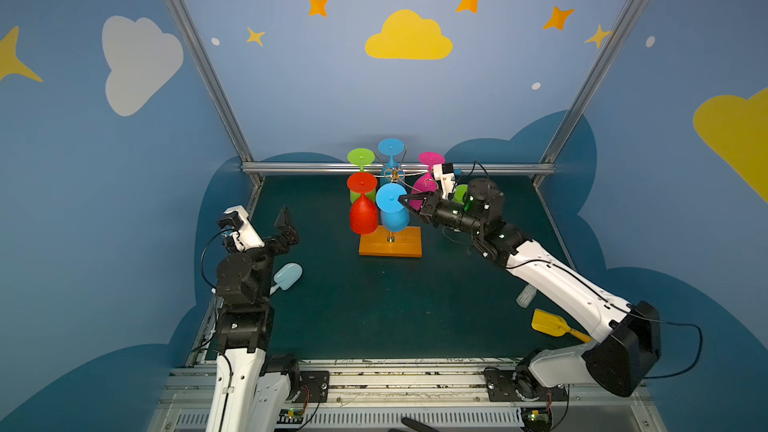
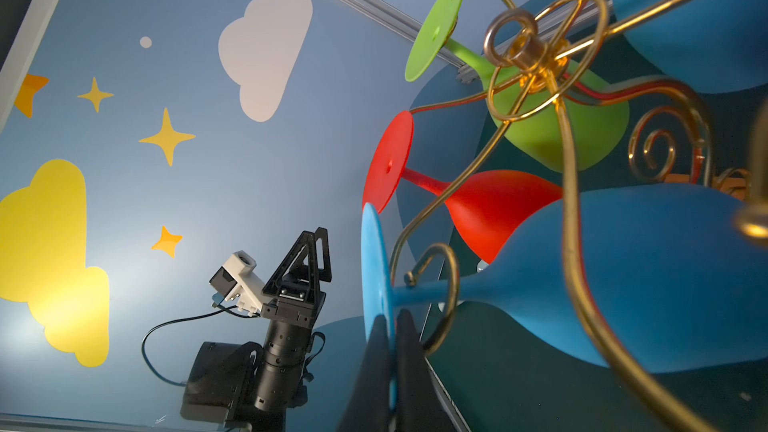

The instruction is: Take the wine glass off the wine glass rack

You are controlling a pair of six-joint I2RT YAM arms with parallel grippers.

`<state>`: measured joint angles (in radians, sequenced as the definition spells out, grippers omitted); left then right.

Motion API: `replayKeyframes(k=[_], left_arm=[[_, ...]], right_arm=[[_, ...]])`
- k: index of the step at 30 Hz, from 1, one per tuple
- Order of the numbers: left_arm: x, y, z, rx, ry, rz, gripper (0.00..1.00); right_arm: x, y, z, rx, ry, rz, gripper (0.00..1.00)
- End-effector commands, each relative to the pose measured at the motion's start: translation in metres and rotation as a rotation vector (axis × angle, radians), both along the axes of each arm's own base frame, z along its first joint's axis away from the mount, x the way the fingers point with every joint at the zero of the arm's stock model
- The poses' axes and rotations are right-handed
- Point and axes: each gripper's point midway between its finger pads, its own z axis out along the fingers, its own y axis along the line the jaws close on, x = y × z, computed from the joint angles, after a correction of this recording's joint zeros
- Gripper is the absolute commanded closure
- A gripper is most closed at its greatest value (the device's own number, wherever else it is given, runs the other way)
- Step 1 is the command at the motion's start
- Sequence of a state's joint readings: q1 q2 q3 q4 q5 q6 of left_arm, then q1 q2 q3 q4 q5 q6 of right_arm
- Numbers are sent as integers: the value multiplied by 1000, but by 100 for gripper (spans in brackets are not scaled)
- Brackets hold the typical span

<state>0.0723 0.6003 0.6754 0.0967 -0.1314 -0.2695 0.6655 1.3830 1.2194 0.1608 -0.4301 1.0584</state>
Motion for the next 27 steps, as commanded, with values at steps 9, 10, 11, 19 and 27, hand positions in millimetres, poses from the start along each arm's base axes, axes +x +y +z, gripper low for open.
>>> replayKeyframes(k=[9,10,11,19,27], left_arm=[[-1,2,-3,4,3,10,1],[-1,2,-3,4,2,10,1],[-1,2,-3,5,4,11,1],[-1,2,-3,4,3,10,1],[-1,2,-3,4,4,10,1]], right_arm=[[-17,-12,20,26,-66,-19,100],[-18,-13,20,24,-66,-17,100],[-19,-13,20,23,-67,-18,100],[-26,-14,21,27,-64,-13,100],[-30,-5,19,26,-56,15,100]])
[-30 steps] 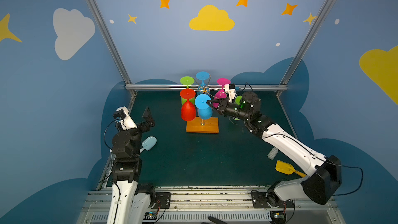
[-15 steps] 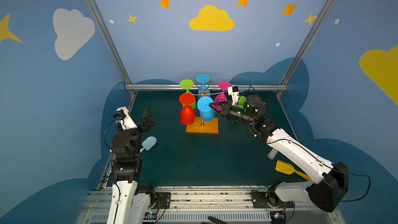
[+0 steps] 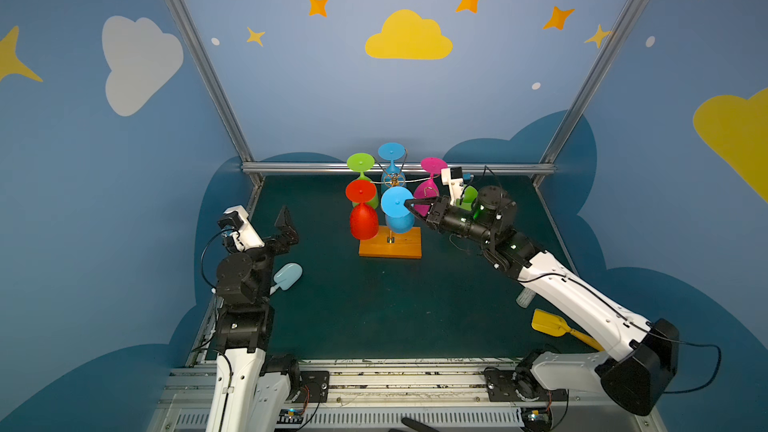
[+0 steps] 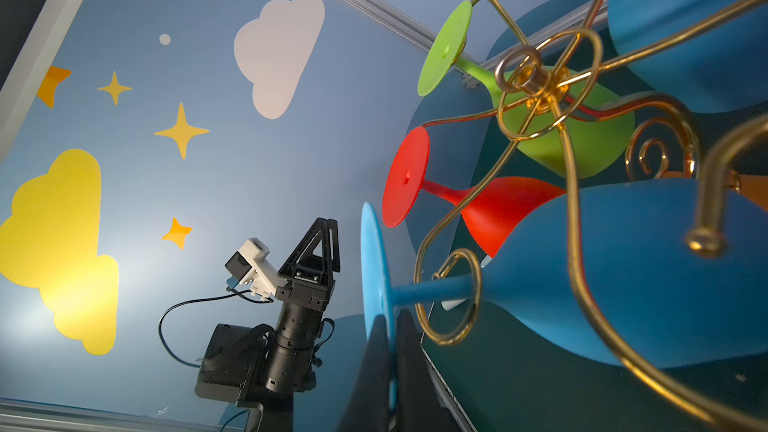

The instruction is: Take the wine glass off the wine glass rack

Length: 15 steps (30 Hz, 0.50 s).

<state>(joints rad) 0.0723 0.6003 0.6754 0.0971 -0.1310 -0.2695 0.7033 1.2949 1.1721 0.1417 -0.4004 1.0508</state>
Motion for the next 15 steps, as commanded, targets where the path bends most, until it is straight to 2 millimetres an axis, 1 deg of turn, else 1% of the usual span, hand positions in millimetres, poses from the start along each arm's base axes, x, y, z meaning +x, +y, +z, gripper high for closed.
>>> replayKeyframes(k=[1,15], left_arm=[[-1,2,-3,4,5,10,1],[-1,2,-3,4,3,11,1]], right_arm=[[-5,2,8,16,-29,10,100],[0,18,15,33,-10,50,100]])
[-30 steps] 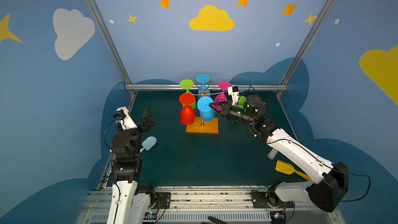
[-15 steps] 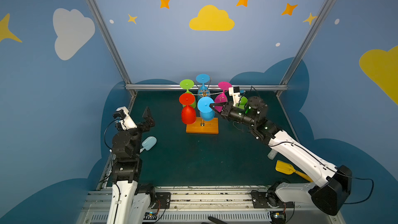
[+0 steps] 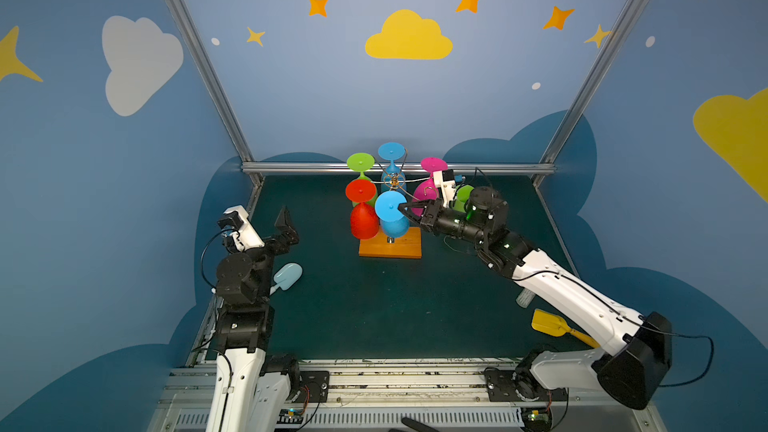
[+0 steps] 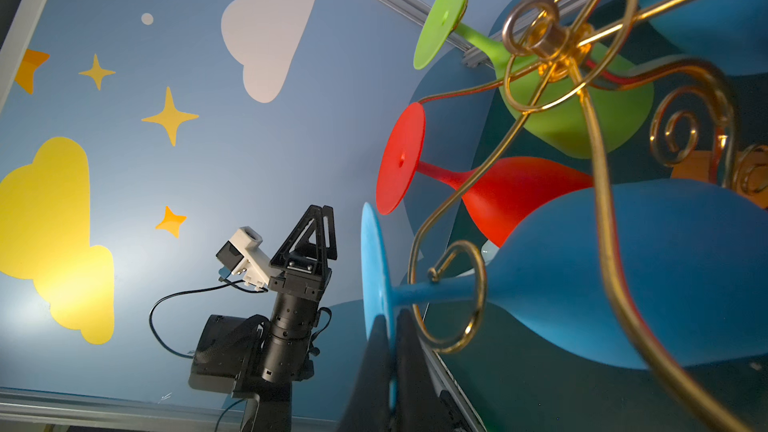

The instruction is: Take the wine glass off the wine glass rack

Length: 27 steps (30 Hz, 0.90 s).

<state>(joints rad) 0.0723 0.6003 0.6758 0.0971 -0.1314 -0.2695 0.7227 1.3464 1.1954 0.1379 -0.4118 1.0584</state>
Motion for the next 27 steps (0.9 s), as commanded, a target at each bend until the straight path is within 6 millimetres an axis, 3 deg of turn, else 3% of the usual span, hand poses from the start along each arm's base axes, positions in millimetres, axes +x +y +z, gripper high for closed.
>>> replayKeyframes(k=[1,27], left_arm=[[-1,3,-2,4,1,13,1],[-2,3,-2,5,0,17,1]], right_arm=[[-2,4,26,55,-34,22,100],[17,0,17,218,140,31,100]])
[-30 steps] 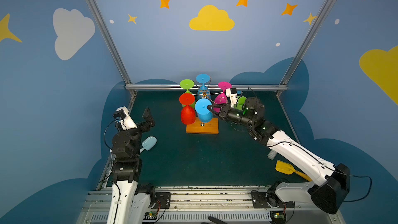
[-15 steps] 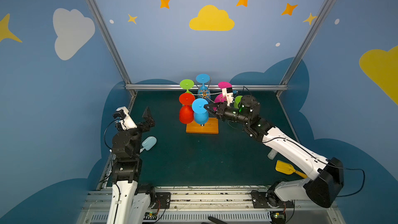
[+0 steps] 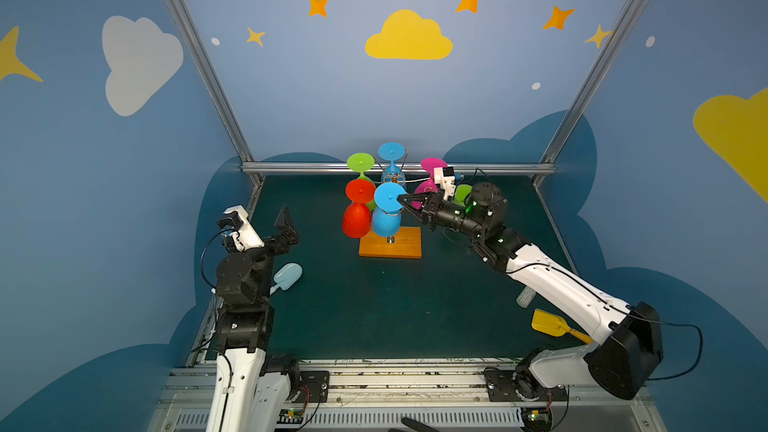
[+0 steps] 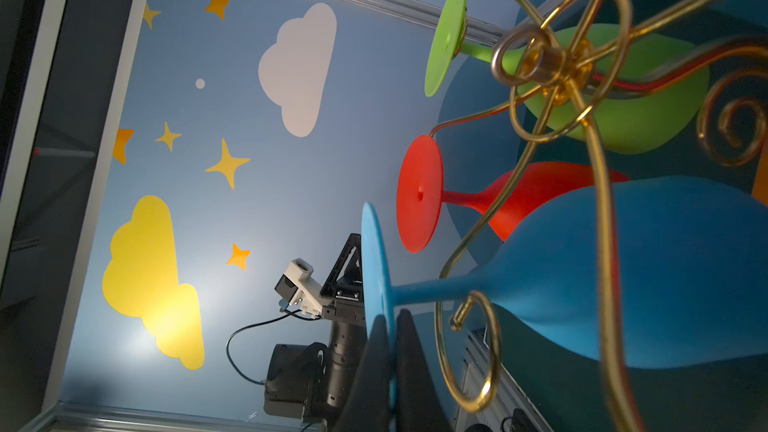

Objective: Take the wine glass off the wine glass rack
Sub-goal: 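Slide the blue glass off the rack arm, drawing the right gripper back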

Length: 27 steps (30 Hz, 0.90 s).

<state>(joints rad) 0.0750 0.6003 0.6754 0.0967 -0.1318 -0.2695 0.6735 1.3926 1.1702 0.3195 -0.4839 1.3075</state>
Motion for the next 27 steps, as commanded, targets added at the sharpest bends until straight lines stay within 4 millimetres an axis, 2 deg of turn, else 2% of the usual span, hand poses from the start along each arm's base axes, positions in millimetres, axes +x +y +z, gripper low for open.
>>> replayKeyframes(k=[1,9,27], left_arm=[[-2,3,-2,5,0,14,1],[-2,3,-2,5,-1,14,1],[-3,3,-1,7,-5,15,1]], right_arm=[[3,0,7,56,-6,10,100],[7,-3,8,67,0,-10,100],[14,-27,8,63,-3,-134,100]])
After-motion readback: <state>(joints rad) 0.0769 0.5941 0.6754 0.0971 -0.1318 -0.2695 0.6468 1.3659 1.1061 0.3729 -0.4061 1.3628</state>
